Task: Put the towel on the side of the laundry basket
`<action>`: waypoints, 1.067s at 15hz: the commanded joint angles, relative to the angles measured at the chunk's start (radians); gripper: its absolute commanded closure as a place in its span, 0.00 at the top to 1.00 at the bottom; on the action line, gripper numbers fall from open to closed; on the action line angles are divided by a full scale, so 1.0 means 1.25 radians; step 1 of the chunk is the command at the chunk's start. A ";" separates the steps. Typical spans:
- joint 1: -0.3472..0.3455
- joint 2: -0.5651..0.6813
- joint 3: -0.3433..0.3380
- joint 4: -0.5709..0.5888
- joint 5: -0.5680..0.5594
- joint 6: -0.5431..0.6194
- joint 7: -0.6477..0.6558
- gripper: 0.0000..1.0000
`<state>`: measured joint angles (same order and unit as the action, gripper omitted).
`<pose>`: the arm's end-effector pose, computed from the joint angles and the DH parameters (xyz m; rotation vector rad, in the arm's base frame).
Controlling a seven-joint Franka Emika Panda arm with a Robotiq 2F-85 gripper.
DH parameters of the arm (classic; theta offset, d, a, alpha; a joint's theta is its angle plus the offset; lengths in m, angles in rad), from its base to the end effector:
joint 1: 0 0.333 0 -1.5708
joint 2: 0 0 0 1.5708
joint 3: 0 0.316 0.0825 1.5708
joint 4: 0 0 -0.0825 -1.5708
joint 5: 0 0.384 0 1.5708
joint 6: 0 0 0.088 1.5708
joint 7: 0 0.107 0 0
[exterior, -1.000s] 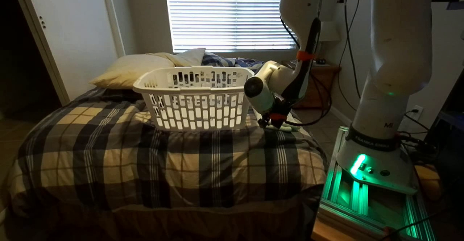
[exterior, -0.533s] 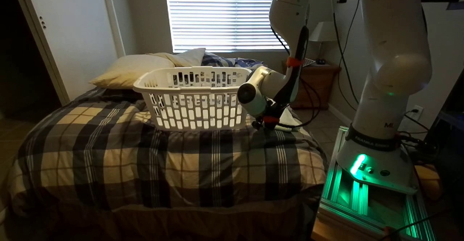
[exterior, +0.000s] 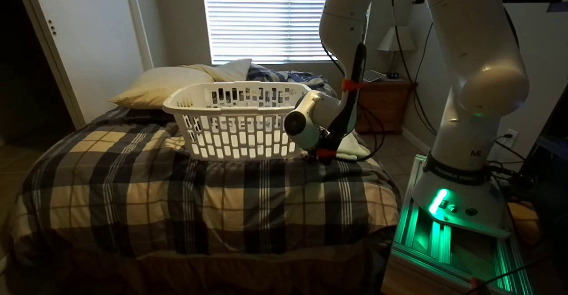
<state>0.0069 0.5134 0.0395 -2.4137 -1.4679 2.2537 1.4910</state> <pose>0.4162 -0.0052 0.0765 2.2797 -0.0957 0.1656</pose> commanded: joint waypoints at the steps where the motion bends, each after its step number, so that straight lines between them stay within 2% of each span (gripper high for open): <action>1: -0.009 0.025 0.006 0.020 0.023 0.002 -0.042 0.59; 9: 0.004 -0.001 0.009 0.000 0.185 -0.076 -0.141 0.03; 11: -0.002 -0.009 0.008 -0.005 0.228 -0.080 -0.181 0.00; 13: 0.000 -0.033 -0.001 -0.018 0.256 -0.099 -0.190 0.04; 16: 0.003 -0.080 -0.006 -0.051 0.284 -0.125 -0.190 0.04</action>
<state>0.0055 0.5008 0.0388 -2.4110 -1.1716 2.1271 1.2832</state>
